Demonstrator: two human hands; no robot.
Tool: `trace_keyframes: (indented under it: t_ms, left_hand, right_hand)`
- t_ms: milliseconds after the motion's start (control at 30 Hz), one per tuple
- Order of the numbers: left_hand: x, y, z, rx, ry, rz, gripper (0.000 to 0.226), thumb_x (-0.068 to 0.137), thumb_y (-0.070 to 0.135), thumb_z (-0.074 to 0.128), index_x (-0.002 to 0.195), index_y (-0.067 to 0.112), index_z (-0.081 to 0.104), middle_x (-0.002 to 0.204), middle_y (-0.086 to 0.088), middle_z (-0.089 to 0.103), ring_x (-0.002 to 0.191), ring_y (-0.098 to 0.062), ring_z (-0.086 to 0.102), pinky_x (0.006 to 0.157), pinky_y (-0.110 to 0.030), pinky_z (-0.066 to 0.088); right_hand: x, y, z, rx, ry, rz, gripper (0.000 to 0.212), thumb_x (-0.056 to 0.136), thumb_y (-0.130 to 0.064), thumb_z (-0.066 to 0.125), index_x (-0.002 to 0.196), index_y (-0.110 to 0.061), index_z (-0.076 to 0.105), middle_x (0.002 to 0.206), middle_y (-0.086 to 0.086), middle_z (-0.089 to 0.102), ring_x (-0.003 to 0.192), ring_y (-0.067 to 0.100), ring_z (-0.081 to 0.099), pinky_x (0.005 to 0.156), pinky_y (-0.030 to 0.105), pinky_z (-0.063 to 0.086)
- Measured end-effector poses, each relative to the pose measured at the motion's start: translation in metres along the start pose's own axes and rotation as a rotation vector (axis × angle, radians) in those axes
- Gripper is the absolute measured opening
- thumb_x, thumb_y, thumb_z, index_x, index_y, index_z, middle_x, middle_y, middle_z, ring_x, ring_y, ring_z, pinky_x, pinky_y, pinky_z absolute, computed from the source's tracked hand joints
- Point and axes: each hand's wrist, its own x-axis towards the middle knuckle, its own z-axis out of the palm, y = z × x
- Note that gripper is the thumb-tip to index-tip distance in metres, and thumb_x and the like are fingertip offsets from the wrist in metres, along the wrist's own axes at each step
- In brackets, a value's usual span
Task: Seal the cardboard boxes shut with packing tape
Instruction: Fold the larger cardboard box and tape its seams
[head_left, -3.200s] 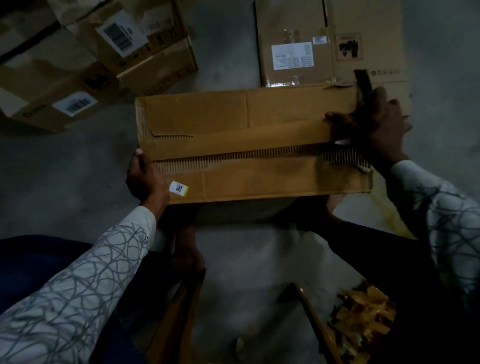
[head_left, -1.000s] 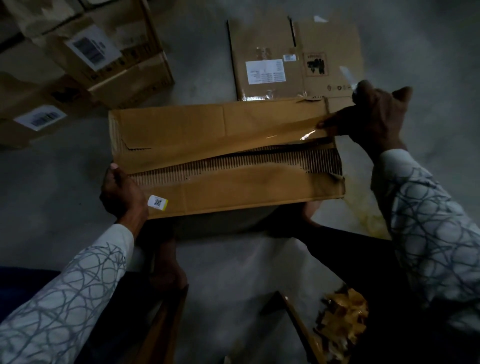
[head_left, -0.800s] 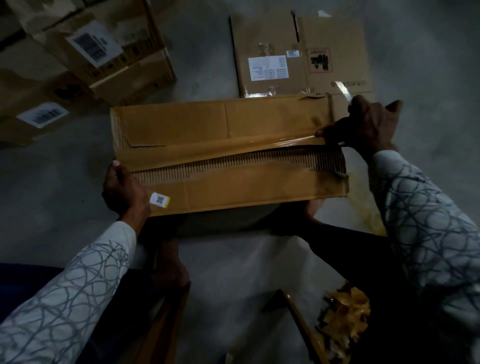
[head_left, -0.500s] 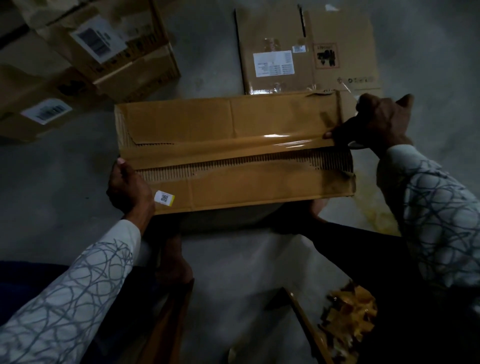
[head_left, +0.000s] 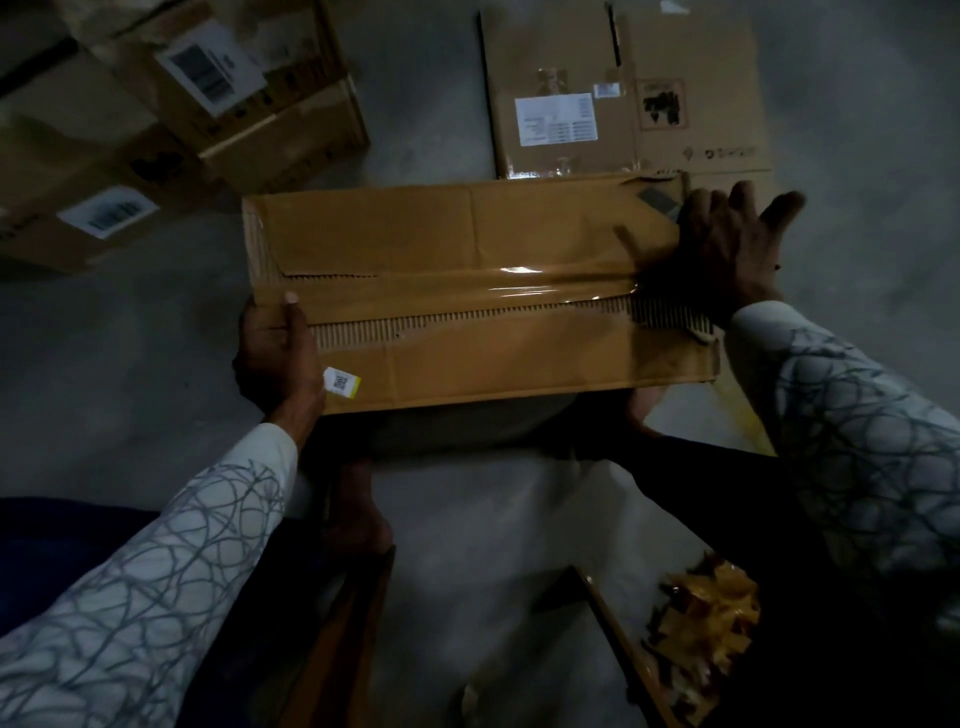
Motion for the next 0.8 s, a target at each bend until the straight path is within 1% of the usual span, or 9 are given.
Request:
trace_keyframes:
  t_ms: [33,133,200,300,367,433,600,700,800]
  left_hand:
    - [-0.002,0.002,0.000,0.040,-0.025,0.027,0.054,0.090,0.065,0.052,0.133,0.033,0.059,0.122,0.000,0.070,0.111,-0.026,0.064,0.087,-0.032,0.047]
    - [-0.009,-0.008,0.007,0.160,-0.095,0.141,0.080,0.092,0.069,0.041,0.156,0.024,0.028,0.156,-0.005,0.041,0.139,-0.027,0.043,0.109,-0.044,0.037]
    - [-0.011,-0.015,0.009,0.275,-0.078,0.273,0.079,0.099,0.060,0.031,0.160,0.013,0.014,0.167,-0.008,0.017,0.152,-0.024,0.020,0.120,-0.049,0.022]
    - [-0.018,-0.020,0.009,0.441,-0.085,0.500,0.069,0.106,0.047,0.023,0.159,0.005,0.012,0.167,-0.014,0.007,0.155,-0.027,0.004,0.124,-0.053,0.001]
    - [-0.027,-0.023,0.009,0.451,-0.157,0.611,0.070,0.106,0.046,0.022,0.159,0.004,0.007,0.167,-0.015,0.004,0.155,-0.028,0.000,0.124,-0.052,0.000]
    - [-0.038,-0.025,0.009,0.445,-0.226,0.631,0.075,0.105,0.052,0.022,0.159,0.004,0.002,0.167,-0.016,0.000,0.155,-0.028,-0.003,0.125,-0.051,0.002]
    - [-0.057,-0.010,0.010,0.470,-0.396,0.615,0.092,0.097,0.066,0.025,0.158,0.004,-0.007,0.166,-0.016,-0.012,0.154,-0.029,-0.013,0.124,-0.050,-0.006]
    - [-0.075,0.004,0.013,0.534,-0.532,0.767,0.095,0.094,0.069,0.024,0.159,0.005,-0.006,0.166,-0.015,-0.013,0.153,-0.033,-0.015,0.122,-0.050,-0.014]
    - [-0.112,0.029,0.027,0.565,-0.655,0.887,0.101,0.088,0.073,0.017,0.159,0.005,-0.005,0.167,-0.014,-0.013,0.153,-0.032,-0.016,0.122,-0.052,-0.011]
  right_hand:
    - [0.000,-0.006,-0.014,-0.072,-0.060,0.002,0.072,0.084,-0.061,0.055,0.121,0.000,0.044,0.125,0.030,0.052,0.128,0.036,0.035,0.110,0.069,0.011]
    - [-0.008,-0.013,-0.047,-0.022,-0.110,0.054,0.108,0.059,-0.075,0.013,0.120,0.008,0.044,0.126,0.030,0.043,0.130,0.039,0.032,0.110,0.066,0.014]
    - [-0.012,-0.006,-0.047,-0.045,-0.117,0.042,0.117,0.056,-0.082,0.011,0.123,0.010,0.041,0.131,0.029,0.039,0.133,0.039,0.029,0.110,0.067,0.012]
    - [-0.018,-0.012,-0.047,-0.093,-0.082,-0.027,0.108,0.072,-0.081,0.032,0.129,0.011,0.038,0.135,0.032,0.038,0.135,0.044,0.029,0.108,0.074,0.012]
    - [-0.022,-0.023,-0.046,-0.125,-0.016,-0.130,0.086,0.085,-0.065,0.059,0.135,-0.002,0.027,0.131,0.035,0.041,0.131,0.048,0.034,0.105,0.076,0.016]
    - [-0.028,-0.037,-0.043,-0.168,-0.025,-0.233,0.081,0.086,-0.052,0.068,0.136,-0.017,0.015,0.130,0.033,0.043,0.132,0.047,0.034,0.105,0.074,0.017]
    - [-0.040,-0.065,-0.048,-0.093,-0.142,-0.255,0.088,0.089,-0.058,0.061,0.152,-0.006,0.029,0.141,0.028,0.036,0.136,0.043,0.024,0.109,0.073,0.018]
    - [-0.065,-0.073,-0.079,0.061,-0.086,-0.251,0.078,0.089,-0.063,0.056,0.131,0.002,0.044,0.136,0.027,0.041,0.133,0.043,0.030,0.107,0.069,0.024]
    - [-0.113,-0.075,-0.102,0.117,-0.127,-0.311,0.091,0.078,-0.074,0.023,0.121,0.001,0.049,0.128,0.026,0.048,0.127,0.042,0.037,0.103,0.068,0.031]
